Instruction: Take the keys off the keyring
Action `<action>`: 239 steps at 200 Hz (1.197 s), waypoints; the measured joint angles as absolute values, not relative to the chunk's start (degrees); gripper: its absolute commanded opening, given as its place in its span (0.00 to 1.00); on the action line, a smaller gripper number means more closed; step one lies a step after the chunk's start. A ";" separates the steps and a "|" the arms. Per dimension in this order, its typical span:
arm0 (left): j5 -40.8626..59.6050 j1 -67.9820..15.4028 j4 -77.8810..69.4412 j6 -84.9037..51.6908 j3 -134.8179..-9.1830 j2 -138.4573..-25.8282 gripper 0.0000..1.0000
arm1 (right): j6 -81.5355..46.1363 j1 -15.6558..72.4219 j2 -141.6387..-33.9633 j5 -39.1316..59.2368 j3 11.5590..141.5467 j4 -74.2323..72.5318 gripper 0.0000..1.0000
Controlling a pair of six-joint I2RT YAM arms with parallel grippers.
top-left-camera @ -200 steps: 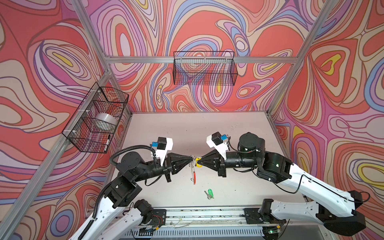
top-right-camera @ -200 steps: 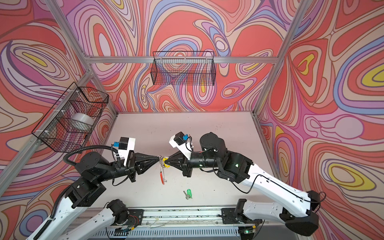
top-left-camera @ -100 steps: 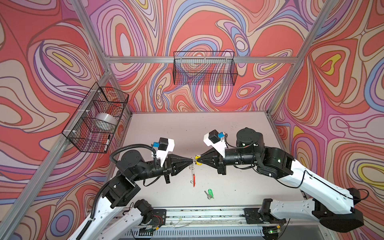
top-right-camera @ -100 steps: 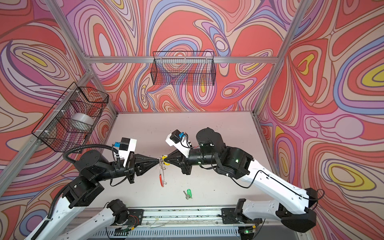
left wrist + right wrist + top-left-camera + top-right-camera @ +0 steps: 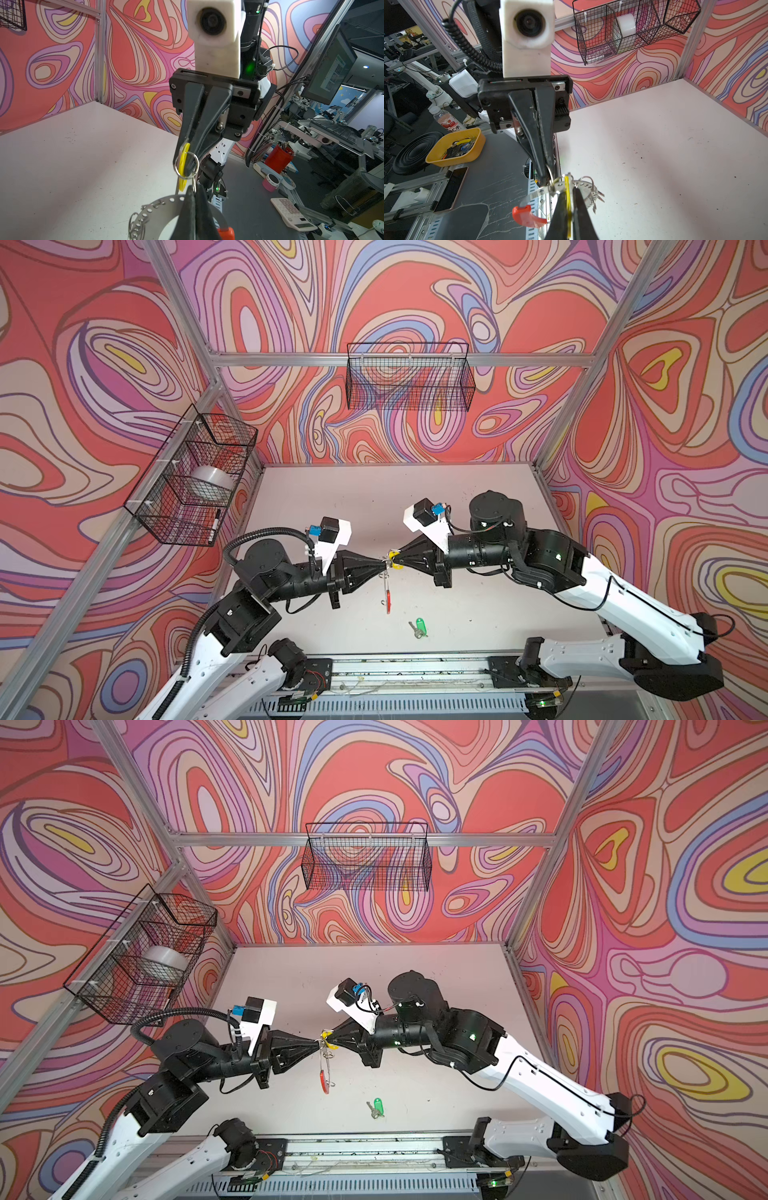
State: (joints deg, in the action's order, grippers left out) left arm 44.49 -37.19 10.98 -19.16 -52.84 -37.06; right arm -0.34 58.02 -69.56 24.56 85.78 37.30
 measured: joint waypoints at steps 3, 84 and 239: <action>44.60 -37.19 10.98 -19.14 -52.84 -37.12 0.00 | -0.27 58.02 -69.63 24.60 85.93 37.41 0.00; 45.87 -37.19 10.92 -19.14 -52.88 -37.50 0.00 | 1.21 58.22 -71.02 24.64 88.07 39.09 0.00; 43.66 -37.15 5.26 -23.86 -52.10 -34.50 0.00 | 0.49 58.35 -69.14 26.87 82.94 34.83 0.00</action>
